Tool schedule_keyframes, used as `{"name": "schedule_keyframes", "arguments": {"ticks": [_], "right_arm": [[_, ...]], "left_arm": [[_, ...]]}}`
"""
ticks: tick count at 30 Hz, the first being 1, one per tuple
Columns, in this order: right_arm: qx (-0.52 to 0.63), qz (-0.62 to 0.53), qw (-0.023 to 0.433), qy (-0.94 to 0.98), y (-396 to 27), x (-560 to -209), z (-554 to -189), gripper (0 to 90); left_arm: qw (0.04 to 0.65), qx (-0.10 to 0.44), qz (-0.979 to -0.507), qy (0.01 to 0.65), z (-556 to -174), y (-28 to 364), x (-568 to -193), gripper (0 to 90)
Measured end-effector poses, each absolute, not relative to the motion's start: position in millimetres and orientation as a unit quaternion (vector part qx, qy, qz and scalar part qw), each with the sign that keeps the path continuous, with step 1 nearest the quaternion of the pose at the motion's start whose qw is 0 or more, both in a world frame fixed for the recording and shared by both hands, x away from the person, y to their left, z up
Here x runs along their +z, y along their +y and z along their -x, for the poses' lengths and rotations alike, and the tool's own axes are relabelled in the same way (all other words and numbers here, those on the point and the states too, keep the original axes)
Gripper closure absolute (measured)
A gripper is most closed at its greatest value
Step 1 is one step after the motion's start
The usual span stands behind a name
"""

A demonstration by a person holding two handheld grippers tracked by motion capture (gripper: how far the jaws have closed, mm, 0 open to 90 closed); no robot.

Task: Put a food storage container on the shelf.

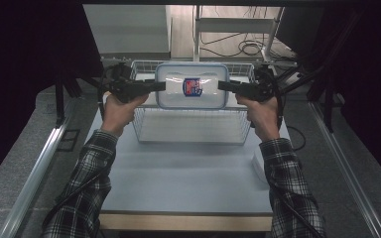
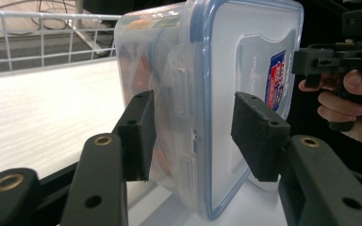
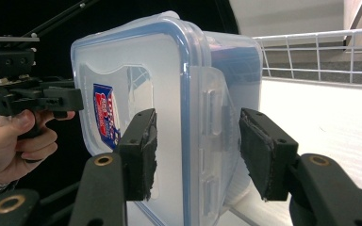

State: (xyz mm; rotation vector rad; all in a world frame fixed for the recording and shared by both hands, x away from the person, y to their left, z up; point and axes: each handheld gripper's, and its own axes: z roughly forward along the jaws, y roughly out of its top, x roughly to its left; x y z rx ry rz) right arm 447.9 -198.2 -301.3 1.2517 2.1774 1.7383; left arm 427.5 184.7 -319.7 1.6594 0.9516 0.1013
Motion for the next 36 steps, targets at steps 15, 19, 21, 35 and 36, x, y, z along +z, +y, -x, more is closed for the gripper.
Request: {"name": "schedule_keyframes", "arguments": {"ticks": [15, 19, 21, 35, 36], "right_arm": [[0.552, -0.425, 0.073, 0.714, -191, -305, -456, 42.6], [0.545, -0.433, 0.081, 0.713, -191, -307, -458, 46.2], [0.534, -0.434, 0.092, 0.72, -189, -307, -459, 45.6], [0.523, -0.442, 0.14, 0.716, -183, -306, -458, 47.1], [0.524, -0.443, 0.136, 0.715, -183, -306, -459, 47.7]], "left_arm": [[0.539, 0.088, -0.726, 0.418, -435, 175, -326, 46.3], [0.546, 0.076, -0.72, 0.421, -439, 175, -328, 43.8], [0.555, 0.069, -0.714, 0.421, -440, 176, -329, 43.0], [0.551, 0.094, -0.705, 0.437, -441, 175, -325, 43.6], [0.549, 0.094, -0.706, 0.436, -441, 175, -324, 43.6]]}}
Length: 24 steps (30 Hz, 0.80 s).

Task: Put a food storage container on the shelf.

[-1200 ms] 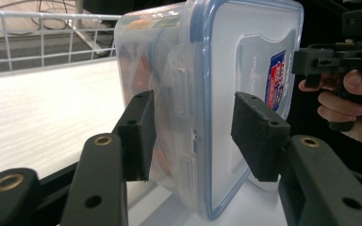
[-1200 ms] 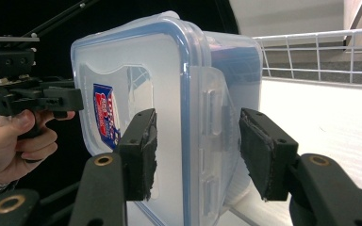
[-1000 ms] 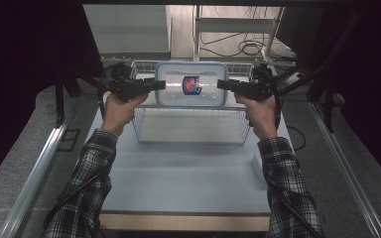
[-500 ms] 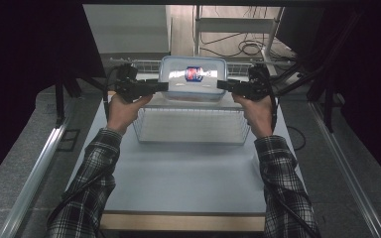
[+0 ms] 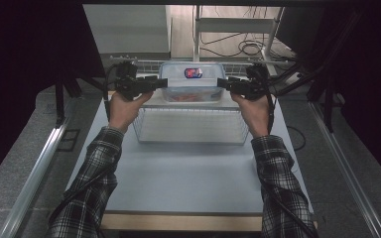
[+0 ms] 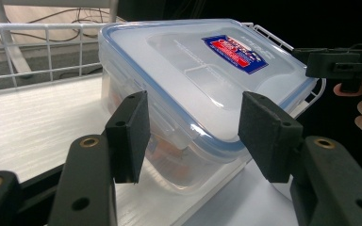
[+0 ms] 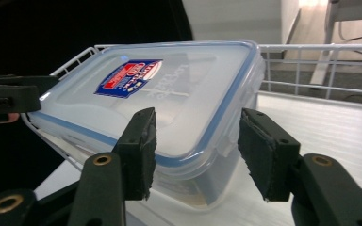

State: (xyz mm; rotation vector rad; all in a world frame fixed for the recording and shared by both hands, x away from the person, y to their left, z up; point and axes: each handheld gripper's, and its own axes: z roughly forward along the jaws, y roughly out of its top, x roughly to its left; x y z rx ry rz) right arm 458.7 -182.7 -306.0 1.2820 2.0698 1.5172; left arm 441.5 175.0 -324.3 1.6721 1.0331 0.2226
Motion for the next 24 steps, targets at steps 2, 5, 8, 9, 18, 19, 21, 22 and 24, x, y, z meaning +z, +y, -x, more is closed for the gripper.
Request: {"name": "schedule_keyframes", "arguments": {"ticks": [2, 5, 8, 9, 18, 19, 21, 22, 24], "right_arm": [[0.53, -0.446, 0.125, 0.71, -184, -307, -459, 48.1], [0.53, -0.448, 0.123, 0.709, -184, -307, -459, 48.3], [0.529, -0.451, 0.122, 0.708, -183, -307, -457, 48.1], [0.529, -0.452, 0.12, 0.708, -183, -307, -457, 47.8], [0.531, -0.441, 0.129, 0.712, -179, -305, -450, 44.0], [0.531, -0.441, 0.129, 0.712, -179, -305, -450, 44.0], [0.535, -0.433, 0.135, 0.713, -178, -304, -446, 41.7], [0.537, -0.428, 0.139, 0.714, -178, -304, -444, 40.9], [0.538, -0.415, 0.141, 0.719, -178, -303, -439, 38.2]], "left_arm": [[0.549, 0.096, -0.706, 0.437, -442, 176, -324, 42.8], [0.548, 0.101, -0.706, 0.437, -442, 176, -324, 42.3], [0.548, 0.102, -0.704, 0.44, -442, 180, -325, 42.0], [0.549, 0.102, -0.703, 0.439, -442, 181, -325, 41.8], [0.542, 0.127, -0.716, 0.422, -433, 180, -321, 36.5], [0.542, 0.127, -0.716, 0.422, -433, 180, -321, 35.3], [0.538, 0.126, -0.722, 0.416, -429, 180, -320, 31.3], [0.539, 0.125, -0.725, 0.41, -425, 181, -321, 31.3], [0.538, 0.127, -0.729, 0.405, -419, 181, -323, 26.7]]}}
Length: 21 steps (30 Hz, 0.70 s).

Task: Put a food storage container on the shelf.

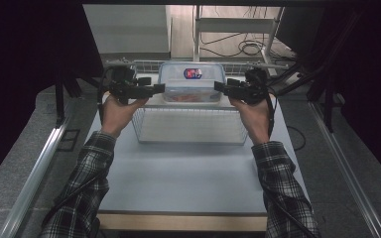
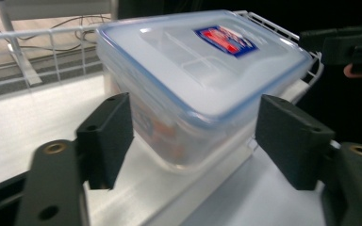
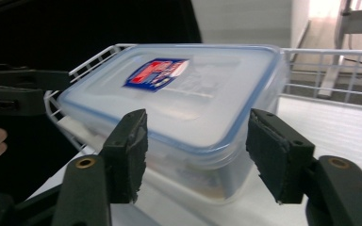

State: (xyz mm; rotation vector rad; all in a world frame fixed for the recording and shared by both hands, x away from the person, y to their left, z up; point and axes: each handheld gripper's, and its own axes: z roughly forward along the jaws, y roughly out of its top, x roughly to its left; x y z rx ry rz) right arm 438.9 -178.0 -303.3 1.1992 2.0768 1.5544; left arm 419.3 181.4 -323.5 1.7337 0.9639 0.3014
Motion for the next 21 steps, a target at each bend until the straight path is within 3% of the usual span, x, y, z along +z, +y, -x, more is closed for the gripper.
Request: {"name": "schedule_keyframes", "arguments": {"ticks": [8, 21], "right_arm": [[0.535, -0.387, 0.149, 0.737, -186, -310, -420, 22.7], [0.527, -0.368, 0.158, 0.75, -197, -333, -391, 7.2]], "left_arm": [[0.527, 0.151, -0.739, 0.391, -392, 185, -339, 7.8], [0.518, 0.168, -0.76, 0.354, -357, 175, -364, 1.1]]}}
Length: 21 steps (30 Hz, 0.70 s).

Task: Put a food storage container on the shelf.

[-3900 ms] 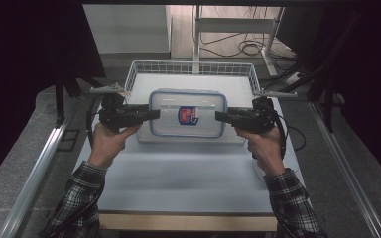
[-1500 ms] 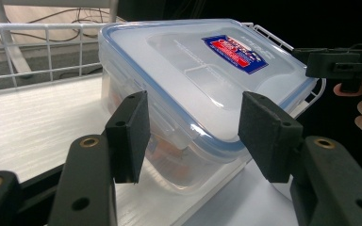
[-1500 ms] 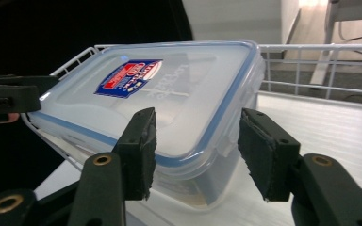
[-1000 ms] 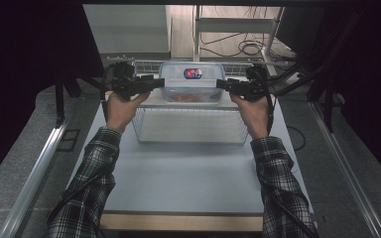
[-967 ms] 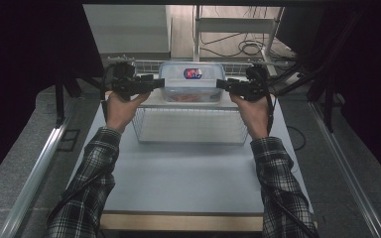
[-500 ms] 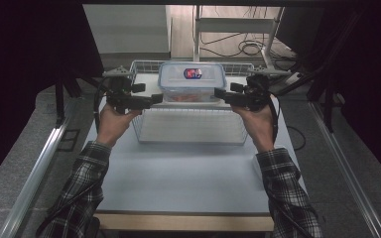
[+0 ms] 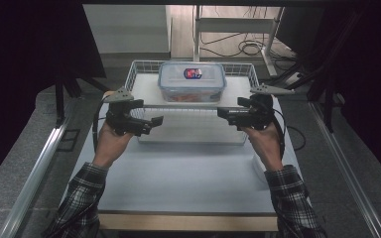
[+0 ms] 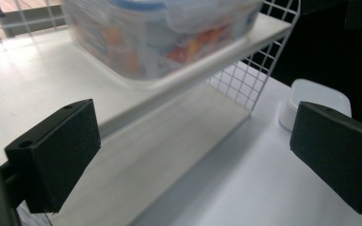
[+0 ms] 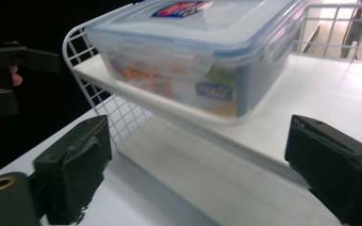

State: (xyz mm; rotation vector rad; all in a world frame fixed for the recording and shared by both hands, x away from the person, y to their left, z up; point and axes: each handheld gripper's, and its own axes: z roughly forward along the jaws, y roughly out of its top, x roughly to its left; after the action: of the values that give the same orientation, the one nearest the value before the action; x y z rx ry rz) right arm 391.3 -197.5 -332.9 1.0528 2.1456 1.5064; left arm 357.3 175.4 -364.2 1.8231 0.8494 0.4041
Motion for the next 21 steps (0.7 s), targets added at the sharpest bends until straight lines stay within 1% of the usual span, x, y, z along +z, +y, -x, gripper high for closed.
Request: {"name": "schedule_keyframes", "arguments": {"ticks": [3, 9, 21], "right_arm": [[0.522, -0.357, 0.158, 0.758, -197, -340, -381, 3.4], [0.519, -0.342, 0.166, 0.766, -196, -352, -364, 0.2], [0.524, -0.342, 0.158, 0.764, -206, -371, -343, 0.0]], "left_arm": [[0.512, 0.171, -0.769, 0.343, -348, 169, -372, 0.5], [0.508, 0.169, -0.775, 0.336, -334, 164, -384, 0.1], [0.495, 0.178, -0.788, 0.32, -303, 157, -405, 0.0]]}}
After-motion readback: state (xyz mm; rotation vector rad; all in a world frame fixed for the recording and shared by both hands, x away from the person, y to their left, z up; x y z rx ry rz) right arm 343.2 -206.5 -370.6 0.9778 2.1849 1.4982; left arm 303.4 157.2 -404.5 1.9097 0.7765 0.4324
